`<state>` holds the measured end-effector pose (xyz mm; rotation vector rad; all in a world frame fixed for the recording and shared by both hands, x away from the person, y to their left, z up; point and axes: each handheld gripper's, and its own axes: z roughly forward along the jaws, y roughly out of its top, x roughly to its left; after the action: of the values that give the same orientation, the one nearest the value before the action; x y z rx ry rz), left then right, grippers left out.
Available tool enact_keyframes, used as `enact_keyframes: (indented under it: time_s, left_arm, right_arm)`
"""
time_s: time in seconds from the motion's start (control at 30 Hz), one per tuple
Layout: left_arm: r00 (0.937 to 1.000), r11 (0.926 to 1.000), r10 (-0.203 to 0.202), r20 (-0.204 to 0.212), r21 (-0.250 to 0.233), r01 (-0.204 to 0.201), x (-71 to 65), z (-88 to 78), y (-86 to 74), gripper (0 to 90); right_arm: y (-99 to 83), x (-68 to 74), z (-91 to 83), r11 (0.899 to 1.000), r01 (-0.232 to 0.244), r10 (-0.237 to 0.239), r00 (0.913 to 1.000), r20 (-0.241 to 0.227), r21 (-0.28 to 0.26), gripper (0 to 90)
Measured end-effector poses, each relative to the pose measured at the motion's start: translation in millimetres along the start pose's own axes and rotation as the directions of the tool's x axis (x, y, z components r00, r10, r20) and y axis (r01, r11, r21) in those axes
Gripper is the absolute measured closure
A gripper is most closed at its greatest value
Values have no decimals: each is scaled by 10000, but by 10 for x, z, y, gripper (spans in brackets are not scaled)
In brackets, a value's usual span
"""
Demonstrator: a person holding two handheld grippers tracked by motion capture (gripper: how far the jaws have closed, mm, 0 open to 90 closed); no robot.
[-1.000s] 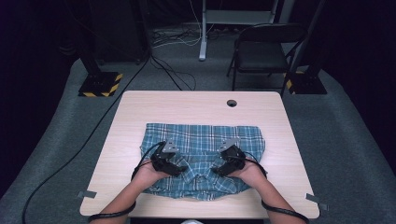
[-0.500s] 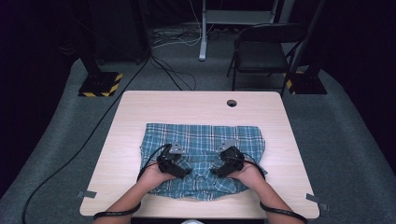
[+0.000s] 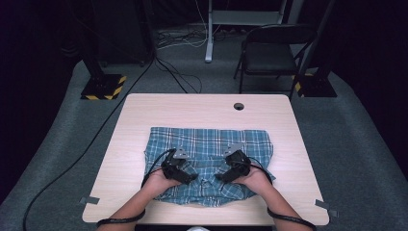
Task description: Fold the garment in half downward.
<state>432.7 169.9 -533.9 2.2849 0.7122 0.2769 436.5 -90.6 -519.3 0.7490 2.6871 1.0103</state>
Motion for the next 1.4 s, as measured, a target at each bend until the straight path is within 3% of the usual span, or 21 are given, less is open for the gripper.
enact_keyframes:
  time_s: [0.2,0.33,0.43,0.53,0.7,0.87,0.9,0.93,1.03,1.17,1.2,1.4]
  left_arm:
    - [10000,10000,45,20,18,-45,1,-4,0,83]
    - [9999,9998,153,-17,141,-152,-17,-47,25,87]
    - [9997,9996,259,-52,-60,-259,-16,-128,50,93]
    - [9995,9992,193,-240,-354,-202,30,-229,69,96]
    - [9975,9967,-284,-642,-780,233,192,-386,42,100]
    - [9910,9920,-820,-1057,-1048,709,366,-501,-32,102]
    - [9860,9897,-1087,-1263,-1068,954,448,-524,-78,103]
    - [9860,9897,-1087,-1263,-1068,954,448,-524,-78,103]
    - [9755,9864,-1518,-1595,-879,1391,587,-522,-182,103]
    - [9694,9862,-1627,-1838,-592,1543,655,-489,-250,104]
    - [9686,9864,-1632,-1874,-519,1561,664,-477,-266,106]
    - [9705,9891,-1470,-1910,-200,1459,679,-408,-298,104]
  right_arm:
    - [-27,-8,101,9998,-72,71,10000,67,166,67]
    - [-26,-25,76,9997,-243,244,9997,-63,93,86]
    - [15,-15,-47,9990,-87,92,9999,105,-428,113]
    - [50,-43,-209,9919,-295,317,9994,165,-1239,115]
    - [66,-89,-373,9757,-679,678,9977,-80,-2084,118]
    - [53,-77,-321,9825,-575,571,9983,-76,-1773,119]
    - [46,-50,-246,9899,-419,425,9991,17,-1357,119]
    - [46,-50,-246,9899,-419,425,9991,17,-1357,119]
    - [42,13,-114,9977,23,-18,10000,70,-682,109]
    - [26,41,-21,9996,226,-219,9989,414,-182,99]
    - [7,30,21,10000,64,-64,9994,347,-23,100]
    - [-33,-20,48,9997,-224,224,9997,106,13,96]
